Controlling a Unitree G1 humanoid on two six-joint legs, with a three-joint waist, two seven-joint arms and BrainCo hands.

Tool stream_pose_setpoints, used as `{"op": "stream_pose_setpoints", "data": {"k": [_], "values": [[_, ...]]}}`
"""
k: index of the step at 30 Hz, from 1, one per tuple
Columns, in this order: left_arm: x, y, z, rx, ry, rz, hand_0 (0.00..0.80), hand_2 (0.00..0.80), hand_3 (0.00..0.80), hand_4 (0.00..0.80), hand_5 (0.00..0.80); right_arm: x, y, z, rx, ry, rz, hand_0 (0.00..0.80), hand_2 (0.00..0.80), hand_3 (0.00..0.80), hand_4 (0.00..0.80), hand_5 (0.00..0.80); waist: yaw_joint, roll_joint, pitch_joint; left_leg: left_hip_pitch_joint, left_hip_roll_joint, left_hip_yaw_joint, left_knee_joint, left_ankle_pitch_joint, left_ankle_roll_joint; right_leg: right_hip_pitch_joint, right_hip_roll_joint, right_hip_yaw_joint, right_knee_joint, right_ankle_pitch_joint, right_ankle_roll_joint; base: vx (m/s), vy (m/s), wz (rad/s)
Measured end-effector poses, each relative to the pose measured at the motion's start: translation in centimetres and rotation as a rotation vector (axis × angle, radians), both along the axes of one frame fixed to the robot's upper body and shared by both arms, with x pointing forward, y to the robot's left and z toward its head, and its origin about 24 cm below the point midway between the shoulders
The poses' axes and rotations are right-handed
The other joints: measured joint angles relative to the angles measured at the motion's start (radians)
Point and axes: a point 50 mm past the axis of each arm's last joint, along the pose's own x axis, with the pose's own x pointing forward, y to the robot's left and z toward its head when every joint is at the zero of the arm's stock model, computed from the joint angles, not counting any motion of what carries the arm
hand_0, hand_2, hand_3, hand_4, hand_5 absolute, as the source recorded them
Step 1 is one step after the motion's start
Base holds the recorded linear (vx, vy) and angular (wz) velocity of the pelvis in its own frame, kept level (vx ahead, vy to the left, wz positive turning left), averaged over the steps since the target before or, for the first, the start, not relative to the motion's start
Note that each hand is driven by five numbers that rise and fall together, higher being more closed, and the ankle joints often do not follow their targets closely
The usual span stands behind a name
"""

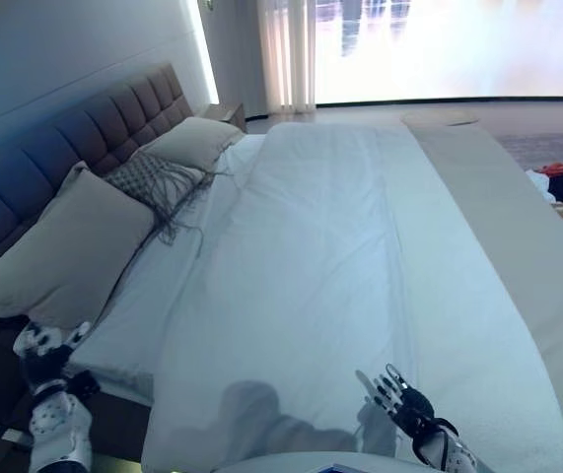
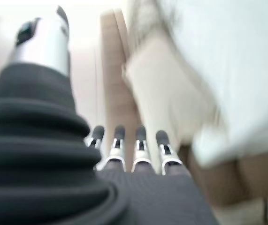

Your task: Make the bed neatly

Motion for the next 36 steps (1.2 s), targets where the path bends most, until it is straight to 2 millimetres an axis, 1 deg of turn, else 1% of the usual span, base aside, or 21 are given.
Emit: {"op": "stream_pose_setpoints", "data": {"k": [2, 5, 9, 12, 14, 17, 21, 24, 25, 26, 27, 29, 30, 31, 32, 33, 35, 36], "values": [[0.5, -2.2, -1.0, -0.068, 0.004, -0.102, 0.0, 0.0, 0.0, 0.0, 0.0, 0.2, -0.3, 0.2, -0.05, -0.017, 0.002, 0.0, 0.0, 0.0, 0.0, 0.0, -0.007, 0.003, 0.006, 0.0, 0.001, 0.006, 0.001, 0.001, -0.002, -0.003, 0.002, 0.004, 0.0, 0.0, 0.0, -0.034, -0.033, -0.06], [0.8, -5.2, -2.4, -0.169, 0.016, -0.211, 0.0, 0.0, 0.0, 0.0, 0.0, 0.2, -0.4, 0.3, -0.057, -0.025, -0.015, 0.0, 0.0, 0.0, 0.0, 0.0, -0.024, 0.001, 0.01, 0.001, 0.006, 0.022, 0.002, 0.001, -0.002, -0.008, 0.009, 0.01, -0.004, 0.0, -0.003, -0.025, -0.039, -0.08], [0.9, -7.2, -3.2, -0.234, 0.026, -0.284, 0.0, 0.0, 0.0, 0.0, 0.0, 0.3, -1.0, 0.5, -0.062, -0.058, -0.076, 0.0, 0.0, 0.0, 0.0, 0.0, -0.03, -0.015, 0.026, 0.001, 0.014, 0.027, 0.01, 0.002, -0.002, -0.021, 0.02, 0.032, -0.004, 0.002, -0.011, 0.005, -0.028, -0.17], [0.9, -7.4, -3.2, -0.238, 0.026, -0.292, 0.0, 0.0, 0.0, 0.0, 0.0, 0.2, -2.0, 0.8, -0.085, -0.097, -0.134, 0.0, 0.0, 0.0, 0.0, 0.0, -0.052, -0.032, 0.038, 0.001, 0.014, 0.028, 0.014, 0.002, -0.002, -0.021, 0.021, 0.035, -0.006, 0.003, -0.012, 0.01, -0.02, -0.06], [0.9, -7.3, -3.2, -0.249, 0.018, -0.283, 0.0, 0.0, 0.0, 0.0, 0.0, 0.2, -2.6, 1.2, -0.084, -0.139, -0.158, 0.0, 0.0, 0.0, 0.0, 0.0, -0.056, -0.037, 0.048, 0.005, 0.015, 0.032, 0.015, 0.002, -0.002, -0.022, 0.025, 0.043, -0.009, 0.004, -0.014, -0.008, -0.003, -0.11], [0.9, -7.1, -3.1, -0.257, 0.012, -0.277, 0.0, 0.0, 0.0, 0.0, 0.0, 0.2, -2.6, 1.3, -0.073, -0.172, -0.147, 0.0, 0.0, 0.0, 0.0, 0.0, -0.055, -0.052, 0.066, 0.014, 0.018, 0.05, 0.018, 0.002, -0.002, -0.023, 0.029, 0.058, -0.011, 0.004, -0.015, 0.007, 0.045, -0.16], [1.0, -7.2, -3.2, -0.27, 0.013, -0.3, 0.0, 0.0, 0.0, 0.0, 0.0, 0.2, -2.5, 1.3, -0.065, -0.181, -0.139, 0.0, 0.0, 0.0, 0.0, 0.0, -0.056, -0.054, 0.068, 0.015, 0.011, 0.049, 0.019, 0.001, -0.002, -0.024, 0.021, 0.06, -0.01, 0.004, -0.015, 0.064, 0.154, -0.02], [1.2, -7.5, -3.3, -0.282, 0.026, -0.338, 0.0, 0.0, 0.0, 0.0, 0.0, 0.4, -2.5, 1.4, -0.065, -0.19, -0.142, 0.0, 0.0, 0.0, 0.0, 0.0, -0.055, -0.054, 0.088, 0.014, -0.007, 0.046, 0.04, -0.013, -0.008, -0.023, -0.004, 0.06, 0.001, 0.006, -0.008, 0.078, 0.213, -0.01], [1.2, -7.7, -3.3, -0.286, 0.029, -0.351, 0.0, 0.0, 0.0, 0.0, 0.0, 0.5, -2.5, 1.4, -0.06, -0.195, -0.149, 0.0, 0.0, 0.0, 0.0, 0.0, -0.053, -0.046, 0.095, 0.014, -0.017, 0.044, 0.051, -0.021, -0.013, -0.024, -0.017, 0.06, 0.009, 0.007, -0.004, 0.091, 0.235, -0.09], [1.2, -7.7, -3.3, -0.291, 0.034, -0.357, 0.0, 0.0, 0.0, 0.0, 0.0, 0.5, -2.5, 1.4, -0.054, -0.201, -0.158, 0.0, 0.0, 0.0, 0.0, 0.0, -0.049, -0.048, 0.105, 0.012, -0.03, 0.036, 0.059, -0.038, -0.002, -0.034, -0.036, 0.06, 0.022, 0.007, 0.002, 0.073, 0.24, -0.13], [1.2, -7.7, -3.4, -0.295, 0.038, -0.362, 0.0, 0.0, 0.0, 0.0, 0.0, 0.8, -2.5, 1.5, -0.053, -0.209, -0.16, 0.0, 0.0, 0.0, 0.0, 0.0, -0.049, -0.041, 0.112, 0.011, -0.04, 0.021, 0.066, -0.054, -0.003, -0.04, -0.051, 0.059, 0.031, 0.011, 0.01, 0.026, 0.197, -0.14], [1.2, -7.9, -3.4, -0.301, 0.045, -0.371, 0.0, 0.0, 0.0, 0.0, 0.0, 0.9, -2.5, 1.6, -0.047, -0.224, -0.179, 0.0, 0.0, 0.0, 0.0, 0.0, -0.051, -0.037, 0.119, 0.006, -0.064, 0.01, 0.07, -0.075, -0.021, -0.055, -0.084, 0.059, 0.045, 0.022, 0.029, -0.105, 0.218, -0.08], [1.3, -7.9, -3.4, -0.301, 0.042, -0.374, 0.0, 0.0, 0.0, 0.0, 0.0, 1.0, -2.3, 1.6, -0.043, -0.225, -0.182, 0.0, 0.0, 0.0, 0.0, 0.0, -0.053, -0.037, 0.118, 0.0, -0.076, 0.009, 0.071, -0.085, -0.034, -0.067, -0.098, 0.062, 0.049, 0.029, 0.037, -0.256, 0.282, -0.01], [1.5, -8.0, -3.2, -0.299, 0.035, -0.375, 0.0, 0.0, 0.0, 0.0, 0.0, 1.1, -2.2, 1.5, -0.032, -0.23, -0.19, 0.0, 0.0, 0.0, 0.0, 0.0, -0.05, -0.039, 0.121, -0.008, -0.089, 0.008, 0.072, -0.09, -0.034, -0.074, -0.109, 0.067, 0.049, 0.038, 0.043, -0.282, 0.245, 0.08], [1.7, -8.0, -3.0, -0.297, 0.028, -0.376, 0.0, 0.0, 0.0, 0.0, 0.0, 1.1, -1.8, 1.4, -0.016, -0.231, -0.198, 0.0, 0.0, 0.0, 0.0, 0.0, -0.05, -0.043, 0.123, -0.026, -0.099, -0.002, 0.086, -0.092, -0.032, -0.074, -0.115, 0.069, 0.041, 0.054, 0.046, -0.263, 0.197, 0.12], [1.9, -8.1, -2.9, -0.293, 0.023, -0.376, 0.0, 0.0, 0.0, 0.0, 0.0, 1.1, -1.4, 1.3, -0.001, -0.232, -0.195, 0.0, 0.0, 0.0, 0.0, 0.0, -0.049, -0.043, 0.122, -0.052, -0.102, -0.006, 0.098, -0.097, -0.027, -0.073, -0.113, 0.069, 0.023, 0.079, 0.043, -0.201, 0.118, 0.11], [2.3, -8.1, -2.7, -0.283, 0.018, -0.364, 0.0, 0.0, 0.0, 0.0, 0.0, 1.3, -0.2, 1.1, 0.032, -0.238, -0.149, 0.0, 0.0, 0.0, 0.0, 0.0, -0.042, -0.039, 0.122, -0.082, -0.1, -0.013, 0.117, -0.106, -0.021, -0.078, -0.103, 0.069, -0.003, 0.125, 0.025, -0.181, 0.023, 0.05], [2.5, -8.1, -2.6, -0.278, 0.015, -0.36, 0.0, 0.0, 0.0, 0.0, 0.0, 1.4, 0.3, 1.1, 0.042, -0.238, -0.126, 0.0, 0.0, 0.0, 0.0, 0.0, -0.025, -0.036, 0.122, -0.097, -0.092, -0.019, 0.123, -0.106, -0.021, -0.088, -0.087, 0.083, 0.003, 0.13, 0.016, -0.167, -0.053, 0.05]]}}
